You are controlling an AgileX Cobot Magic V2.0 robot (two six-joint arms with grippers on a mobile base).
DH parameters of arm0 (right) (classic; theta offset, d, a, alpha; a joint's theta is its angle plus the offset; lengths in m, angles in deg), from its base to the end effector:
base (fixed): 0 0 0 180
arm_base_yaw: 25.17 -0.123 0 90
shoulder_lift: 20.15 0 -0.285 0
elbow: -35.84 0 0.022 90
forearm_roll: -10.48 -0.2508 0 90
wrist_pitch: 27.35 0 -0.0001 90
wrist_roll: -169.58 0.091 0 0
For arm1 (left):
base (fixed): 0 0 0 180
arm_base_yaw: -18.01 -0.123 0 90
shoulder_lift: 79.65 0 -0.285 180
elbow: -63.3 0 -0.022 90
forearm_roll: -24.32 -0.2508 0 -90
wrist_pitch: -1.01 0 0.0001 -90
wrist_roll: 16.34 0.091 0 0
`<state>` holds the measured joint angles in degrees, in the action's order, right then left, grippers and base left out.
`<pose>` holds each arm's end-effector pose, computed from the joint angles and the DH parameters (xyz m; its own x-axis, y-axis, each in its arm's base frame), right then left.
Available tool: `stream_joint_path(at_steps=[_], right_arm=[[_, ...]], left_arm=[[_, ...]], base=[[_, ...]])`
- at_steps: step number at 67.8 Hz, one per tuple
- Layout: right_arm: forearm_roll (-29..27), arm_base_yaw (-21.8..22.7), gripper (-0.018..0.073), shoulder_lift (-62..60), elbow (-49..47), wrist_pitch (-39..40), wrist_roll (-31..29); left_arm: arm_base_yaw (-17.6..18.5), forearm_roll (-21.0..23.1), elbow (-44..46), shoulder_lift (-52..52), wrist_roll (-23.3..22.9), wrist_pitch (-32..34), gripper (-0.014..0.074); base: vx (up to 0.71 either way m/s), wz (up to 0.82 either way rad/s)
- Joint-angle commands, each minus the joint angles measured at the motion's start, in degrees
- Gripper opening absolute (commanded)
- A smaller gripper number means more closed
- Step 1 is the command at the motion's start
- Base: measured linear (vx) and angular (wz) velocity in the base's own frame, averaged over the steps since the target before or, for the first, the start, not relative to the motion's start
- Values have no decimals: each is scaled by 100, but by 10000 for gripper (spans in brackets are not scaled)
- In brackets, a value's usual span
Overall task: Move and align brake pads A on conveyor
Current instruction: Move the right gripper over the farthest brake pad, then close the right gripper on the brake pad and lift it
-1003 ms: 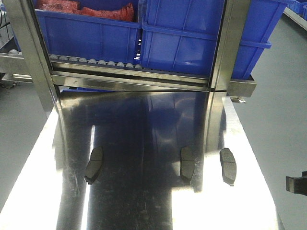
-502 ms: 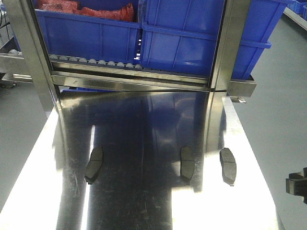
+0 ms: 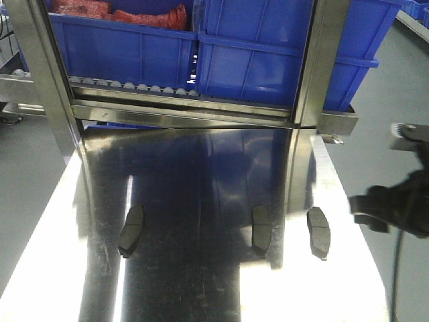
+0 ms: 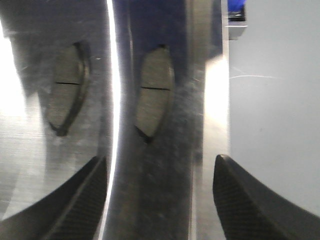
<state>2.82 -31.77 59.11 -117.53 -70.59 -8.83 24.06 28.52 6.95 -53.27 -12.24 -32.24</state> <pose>0.2383 0.0360 0.2779 -0.8639 0.0254 -0.5031 -0.0537 0.9884 0.1422 0.0716 -0.0113 0.2634 -0.4330 0.0562 -0.8996 0.1457 0.9893 -0.0084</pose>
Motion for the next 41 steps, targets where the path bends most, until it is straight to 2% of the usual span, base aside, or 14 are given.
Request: stream_joint_path(at_steps=[1,22,41], right_arm=[[26,-227,452,452,-461,359,156],[169,-319,452,2274,-1585,-62,219],[506,-319,452,3133,-2338,-532,512]], left_arm=[[25,28,173,41,-17,543,-6],[25,33,173,41,-17,543,-6],[25,33,173,41,-17,543,-6]], base=[[0,0],[0,0],[0,0]])
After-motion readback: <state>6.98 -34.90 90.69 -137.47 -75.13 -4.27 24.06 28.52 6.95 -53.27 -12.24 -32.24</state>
